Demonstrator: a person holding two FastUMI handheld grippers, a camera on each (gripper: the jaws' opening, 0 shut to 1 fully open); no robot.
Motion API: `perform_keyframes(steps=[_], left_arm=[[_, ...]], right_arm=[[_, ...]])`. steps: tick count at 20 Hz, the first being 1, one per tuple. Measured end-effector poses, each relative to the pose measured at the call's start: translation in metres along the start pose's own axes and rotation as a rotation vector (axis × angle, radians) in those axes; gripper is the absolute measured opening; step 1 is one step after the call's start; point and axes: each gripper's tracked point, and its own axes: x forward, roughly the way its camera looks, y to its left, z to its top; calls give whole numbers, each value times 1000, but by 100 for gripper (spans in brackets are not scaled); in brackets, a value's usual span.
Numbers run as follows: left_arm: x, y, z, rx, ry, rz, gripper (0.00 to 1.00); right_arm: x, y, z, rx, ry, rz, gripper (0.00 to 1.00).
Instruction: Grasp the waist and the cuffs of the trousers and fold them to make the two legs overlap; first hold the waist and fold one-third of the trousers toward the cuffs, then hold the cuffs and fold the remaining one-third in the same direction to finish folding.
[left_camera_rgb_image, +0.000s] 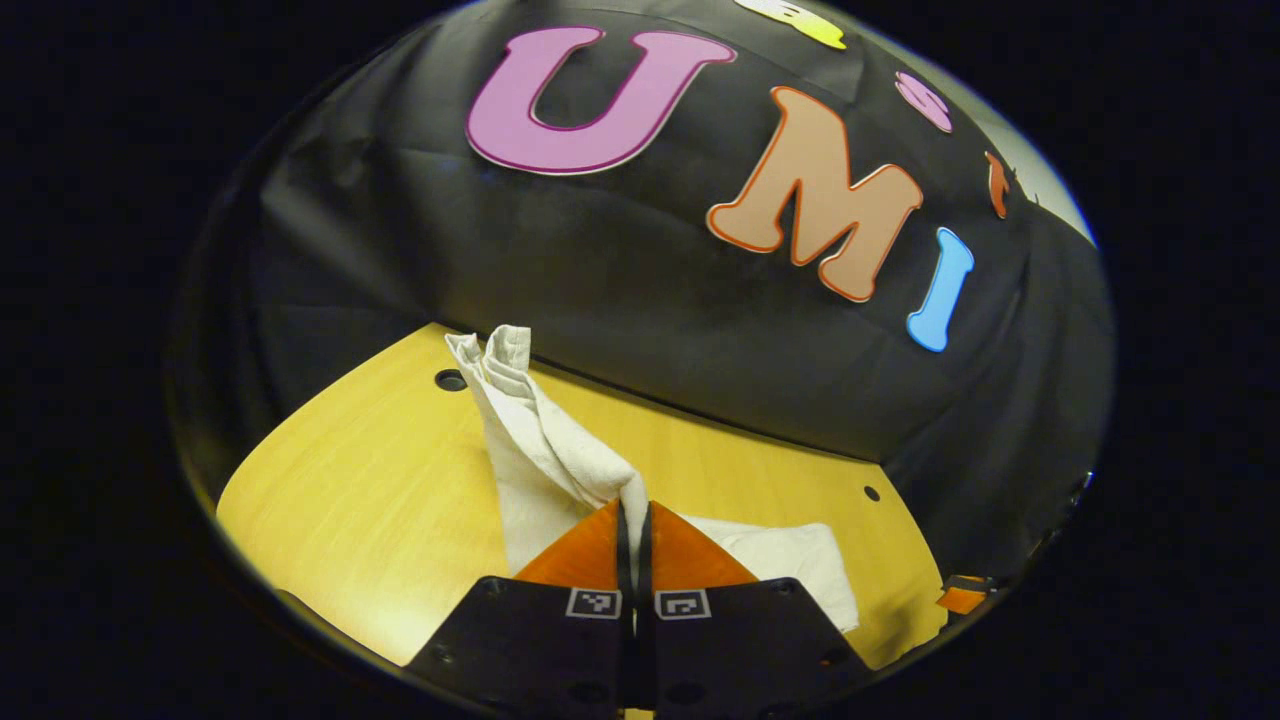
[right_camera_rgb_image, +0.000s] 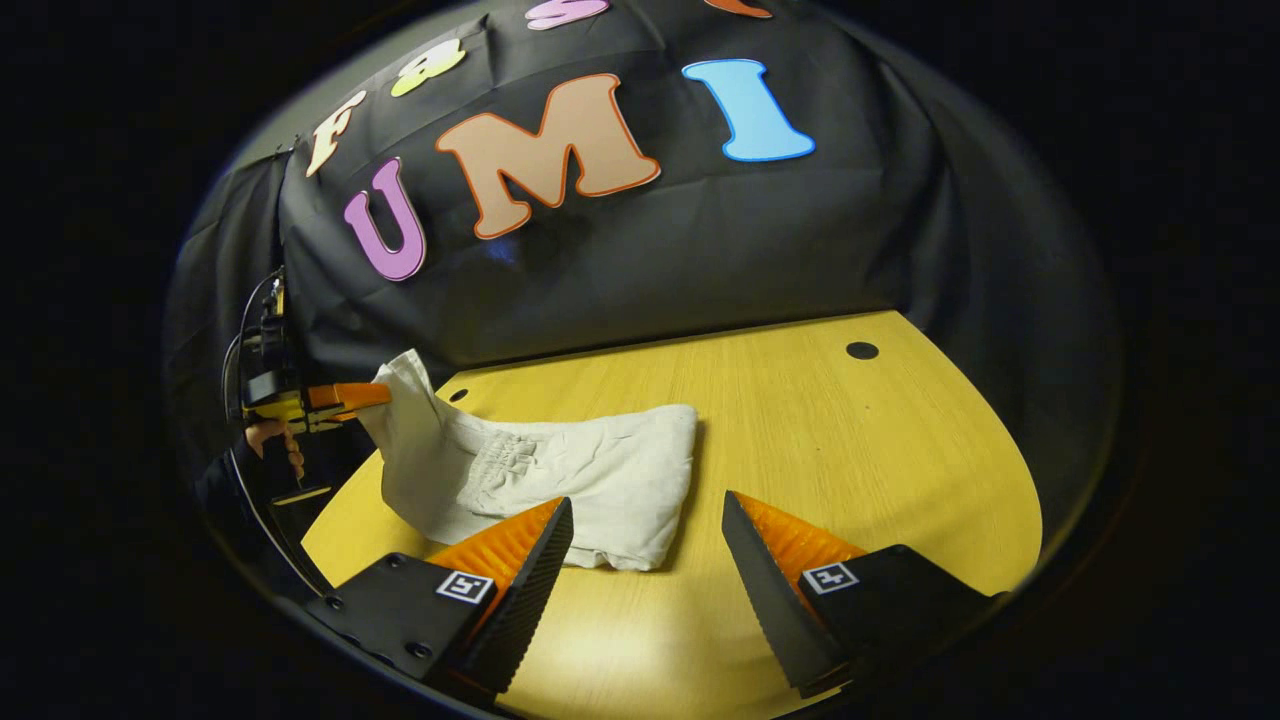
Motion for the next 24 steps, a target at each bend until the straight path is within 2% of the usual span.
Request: perform_keyframes(steps=[10, 16, 20, 24], left_arm=[[28, -129, -21, 59, 32, -167, 0], [38, -186, -84, 155, 136, -245, 0], [49, -199, -143, 243, 238, -237, 0], [50, -187, -190, 247, 325, -171, 0]], right_arm=[[-37, -59, 2, 32, -23, -55, 96], [-50, -79, -8, 46, -17, -68, 96], [-50, -86, -14, 46, -7, -58, 96], [-49, -90, -19, 38, 8, -41, 96]])
